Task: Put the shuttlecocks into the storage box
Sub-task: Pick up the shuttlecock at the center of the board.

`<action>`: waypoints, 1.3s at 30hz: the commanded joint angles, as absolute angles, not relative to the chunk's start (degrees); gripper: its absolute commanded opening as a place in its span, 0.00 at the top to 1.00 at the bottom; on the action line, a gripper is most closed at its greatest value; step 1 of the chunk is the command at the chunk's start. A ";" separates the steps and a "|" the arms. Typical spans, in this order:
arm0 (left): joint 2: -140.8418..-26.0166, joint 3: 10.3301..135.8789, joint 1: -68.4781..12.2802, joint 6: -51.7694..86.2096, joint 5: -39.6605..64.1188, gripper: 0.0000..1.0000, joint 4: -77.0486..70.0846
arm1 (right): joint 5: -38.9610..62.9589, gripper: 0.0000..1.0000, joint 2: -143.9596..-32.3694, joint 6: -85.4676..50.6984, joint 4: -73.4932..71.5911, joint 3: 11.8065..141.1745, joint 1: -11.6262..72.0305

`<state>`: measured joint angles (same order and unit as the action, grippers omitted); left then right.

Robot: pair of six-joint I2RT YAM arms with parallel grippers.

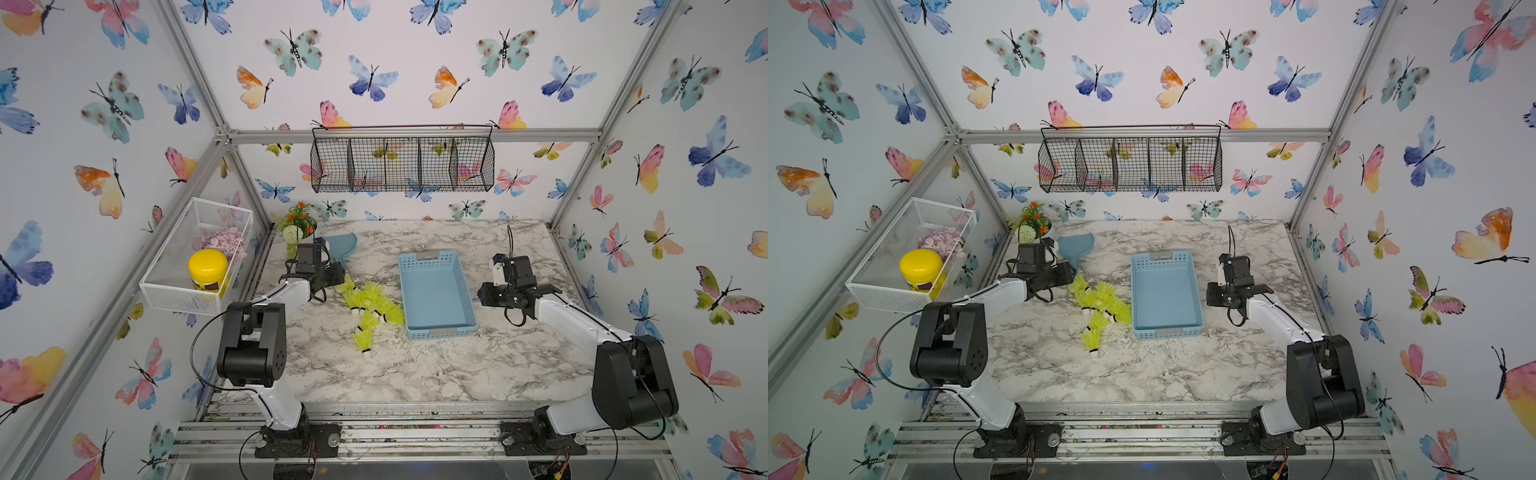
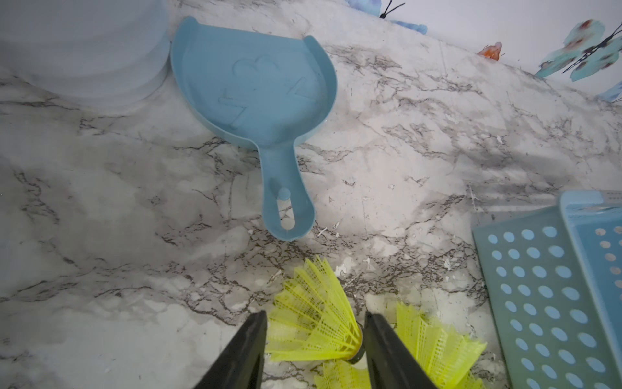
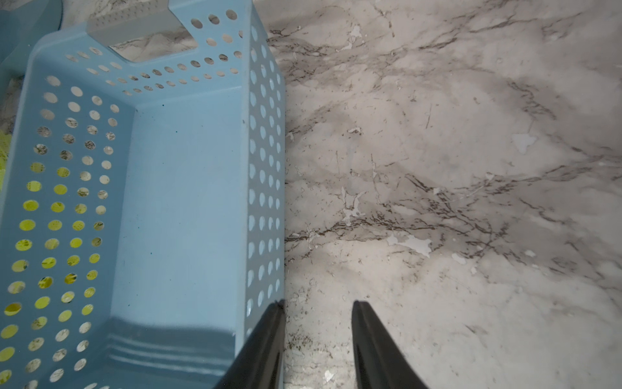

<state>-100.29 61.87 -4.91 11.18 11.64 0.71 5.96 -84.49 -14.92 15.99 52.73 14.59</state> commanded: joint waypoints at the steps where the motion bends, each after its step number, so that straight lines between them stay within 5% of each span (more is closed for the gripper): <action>1: -103.09 64.85 -5.18 9.00 12.33 0.51 2.34 | 6.33 0.59 -85.25 -13.81 16.25 53.02 14.30; 20: -109.37 68.97 -5.13 6.95 17.20 0.57 10.37 | 5.90 0.59 -87.06 -13.76 16.09 52.47 14.25; 28: -108.45 70.23 -5.11 7.88 16.07 0.98 11.51 | 5.72 0.59 -87.28 -13.62 16.12 52.28 14.24; 39: -95.29 66.28 -5.17 15.68 13.84 1.00 8.60 | 7.90 0.58 -83.40 -9.61 10.34 52.54 14.24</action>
<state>-100.92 67.20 -4.95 12.40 13.74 10.57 6.33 -85.73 -12.23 14.13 52.73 14.55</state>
